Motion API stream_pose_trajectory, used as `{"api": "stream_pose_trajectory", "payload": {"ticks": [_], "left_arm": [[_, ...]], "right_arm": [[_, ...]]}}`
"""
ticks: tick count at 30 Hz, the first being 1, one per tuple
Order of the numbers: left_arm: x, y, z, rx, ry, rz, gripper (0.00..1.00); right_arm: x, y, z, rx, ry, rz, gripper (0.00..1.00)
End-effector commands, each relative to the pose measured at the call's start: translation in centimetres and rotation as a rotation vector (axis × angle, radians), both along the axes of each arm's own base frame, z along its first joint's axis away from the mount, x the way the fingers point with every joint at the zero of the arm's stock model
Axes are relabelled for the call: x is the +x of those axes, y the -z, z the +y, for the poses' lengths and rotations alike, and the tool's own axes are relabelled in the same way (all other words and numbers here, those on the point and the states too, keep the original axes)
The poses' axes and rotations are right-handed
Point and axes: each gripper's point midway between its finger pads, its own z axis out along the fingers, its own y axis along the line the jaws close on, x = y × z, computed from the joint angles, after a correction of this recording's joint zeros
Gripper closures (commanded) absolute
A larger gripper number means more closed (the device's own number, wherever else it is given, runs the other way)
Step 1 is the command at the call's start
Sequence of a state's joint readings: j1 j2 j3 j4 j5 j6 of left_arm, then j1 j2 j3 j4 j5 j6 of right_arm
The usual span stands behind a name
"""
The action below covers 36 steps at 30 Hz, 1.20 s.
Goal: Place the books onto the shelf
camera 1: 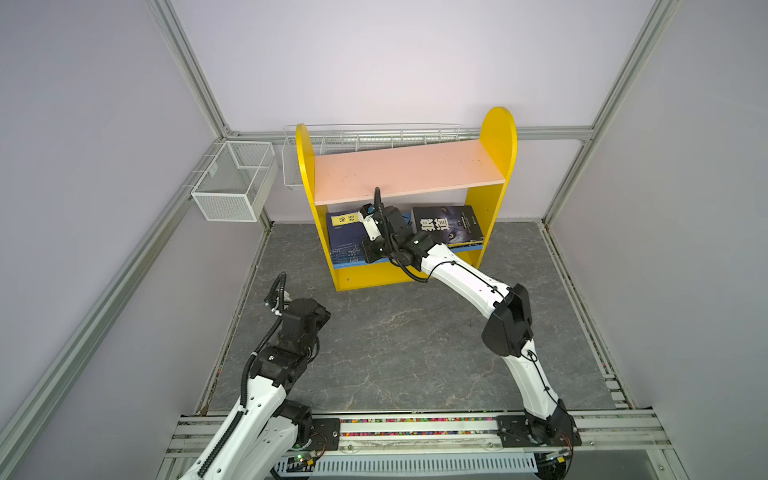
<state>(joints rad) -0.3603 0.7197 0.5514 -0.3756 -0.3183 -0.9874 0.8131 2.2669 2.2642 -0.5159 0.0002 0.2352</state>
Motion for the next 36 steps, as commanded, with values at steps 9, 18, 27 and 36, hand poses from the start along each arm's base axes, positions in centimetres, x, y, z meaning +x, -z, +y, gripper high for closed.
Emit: {"api": "stream_pose_trajectory", "payload": {"ticks": [9,18,27,36], "left_arm": [[0.0,-0.7,-0.1,-0.017,0.0,-0.021,1.0],[0.1,-0.2,-0.4,-0.022,0.009,-0.012,1.0],[0.0,-0.3,-0.2,-0.019,0.002,-0.014,1.0],[0.0,-0.3,0.0,-0.013,-0.003,-0.012,1.0]], "right_arm": [[1.8,-3.4,-4.9,0.053,0.131,-0.097,0.87],[4.3,-2.4,-10.0,0.057,0.257,-0.075,0.87],[6.5,0.6,-9.7,0.047,0.283,-0.02,0.86],[6.8,1.6,-9.5,0.04,0.284,-0.004,0.86]]}}
